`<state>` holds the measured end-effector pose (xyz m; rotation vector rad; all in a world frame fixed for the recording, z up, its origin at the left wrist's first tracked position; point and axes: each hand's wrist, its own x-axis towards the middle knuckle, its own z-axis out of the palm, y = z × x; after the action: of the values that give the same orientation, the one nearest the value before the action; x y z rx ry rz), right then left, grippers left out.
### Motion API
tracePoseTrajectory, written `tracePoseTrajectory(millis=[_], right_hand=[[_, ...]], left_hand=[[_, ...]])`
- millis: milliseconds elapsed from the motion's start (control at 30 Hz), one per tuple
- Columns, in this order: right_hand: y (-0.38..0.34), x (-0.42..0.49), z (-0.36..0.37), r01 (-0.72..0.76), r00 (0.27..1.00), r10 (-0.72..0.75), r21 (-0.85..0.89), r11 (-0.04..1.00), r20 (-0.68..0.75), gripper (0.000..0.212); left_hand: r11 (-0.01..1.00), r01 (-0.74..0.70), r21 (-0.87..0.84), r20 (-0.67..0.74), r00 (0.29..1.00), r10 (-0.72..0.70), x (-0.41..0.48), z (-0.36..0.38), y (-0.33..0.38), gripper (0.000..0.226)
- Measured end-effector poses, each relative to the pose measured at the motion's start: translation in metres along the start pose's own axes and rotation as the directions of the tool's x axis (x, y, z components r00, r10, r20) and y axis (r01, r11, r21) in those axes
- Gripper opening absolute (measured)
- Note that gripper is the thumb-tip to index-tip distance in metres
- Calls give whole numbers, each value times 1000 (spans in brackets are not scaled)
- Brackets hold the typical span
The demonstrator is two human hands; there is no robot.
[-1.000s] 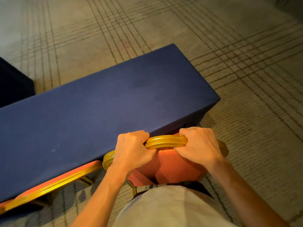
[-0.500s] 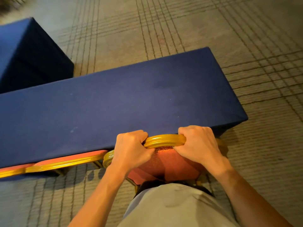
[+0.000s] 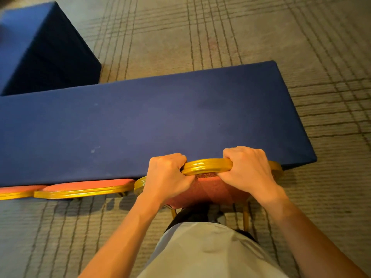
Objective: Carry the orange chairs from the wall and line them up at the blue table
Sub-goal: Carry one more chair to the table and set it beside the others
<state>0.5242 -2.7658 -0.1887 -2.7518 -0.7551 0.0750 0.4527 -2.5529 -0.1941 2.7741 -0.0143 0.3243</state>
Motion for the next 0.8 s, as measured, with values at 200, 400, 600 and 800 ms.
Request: tracePoseTrajectory(millis=[200, 400, 600, 800], right_hand=[[-11, 20, 16, -3, 996, 7, -51, 999, 84, 25], [-8, 32, 35, 30, 998, -26, -67, 997, 58, 35], [-5, 45, 34, 51, 996, -48, -44, 998, 79, 29], [1, 33, 42, 47, 998, -45, -39, 998, 47, 36]], left_hand=[[1000, 12, -7, 39, 999, -12, 6, 15, -28, 35], [999, 33, -8, 67, 997, -32, 9, 32, -45, 36], [999, 44, -10, 45, 998, -44, 19, 34, -48, 33], [1000, -18, -9, -39, 999, 18, 15, 40, -44, 36]])
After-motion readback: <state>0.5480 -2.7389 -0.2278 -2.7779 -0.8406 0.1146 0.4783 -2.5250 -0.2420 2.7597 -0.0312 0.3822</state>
